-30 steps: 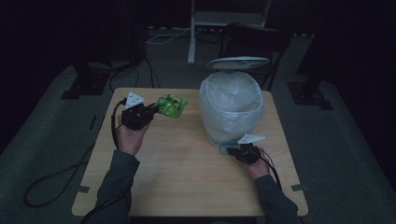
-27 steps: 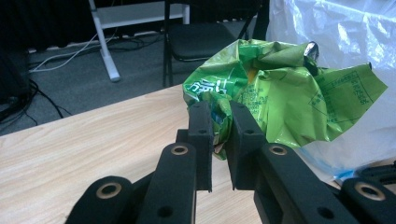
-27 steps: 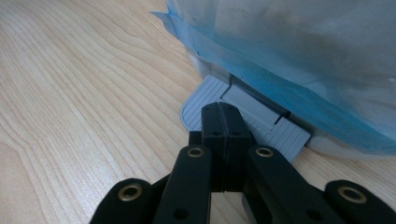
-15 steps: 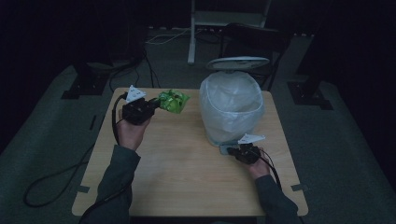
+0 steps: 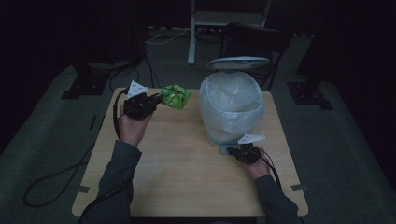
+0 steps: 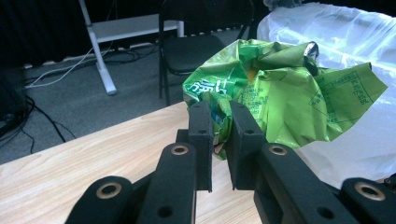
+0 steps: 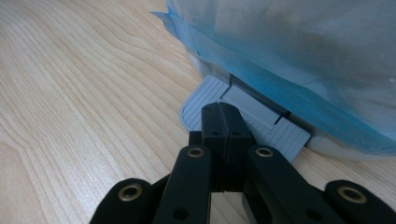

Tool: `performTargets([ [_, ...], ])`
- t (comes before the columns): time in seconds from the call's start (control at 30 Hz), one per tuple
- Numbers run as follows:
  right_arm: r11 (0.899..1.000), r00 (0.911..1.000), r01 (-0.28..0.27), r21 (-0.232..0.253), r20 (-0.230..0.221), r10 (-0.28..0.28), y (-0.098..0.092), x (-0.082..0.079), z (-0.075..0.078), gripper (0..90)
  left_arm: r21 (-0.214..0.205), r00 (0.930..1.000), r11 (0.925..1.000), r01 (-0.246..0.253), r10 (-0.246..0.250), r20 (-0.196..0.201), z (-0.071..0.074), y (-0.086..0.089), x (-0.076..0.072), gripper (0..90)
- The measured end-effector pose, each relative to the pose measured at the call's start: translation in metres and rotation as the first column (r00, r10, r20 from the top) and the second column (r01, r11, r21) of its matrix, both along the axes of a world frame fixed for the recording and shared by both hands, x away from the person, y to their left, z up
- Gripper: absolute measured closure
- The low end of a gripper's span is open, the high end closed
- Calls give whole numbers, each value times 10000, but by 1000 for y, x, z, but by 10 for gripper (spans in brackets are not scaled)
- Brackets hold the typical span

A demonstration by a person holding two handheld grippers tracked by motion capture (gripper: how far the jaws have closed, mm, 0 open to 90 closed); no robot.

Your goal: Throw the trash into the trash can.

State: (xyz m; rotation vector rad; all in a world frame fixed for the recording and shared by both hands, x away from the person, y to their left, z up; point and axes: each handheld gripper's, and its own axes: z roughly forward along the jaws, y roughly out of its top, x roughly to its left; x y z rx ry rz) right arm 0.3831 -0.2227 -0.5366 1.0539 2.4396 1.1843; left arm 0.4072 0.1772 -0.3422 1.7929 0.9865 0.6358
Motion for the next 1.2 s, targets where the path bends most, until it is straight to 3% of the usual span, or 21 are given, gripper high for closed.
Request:
performTargets([
  [1.2, 10000, 10000, -28, 0, -2, 28, 0, 0, 0, 900, -81, 9979, 9987, 494, -490, 426, 31, -25, 11, 819],
])
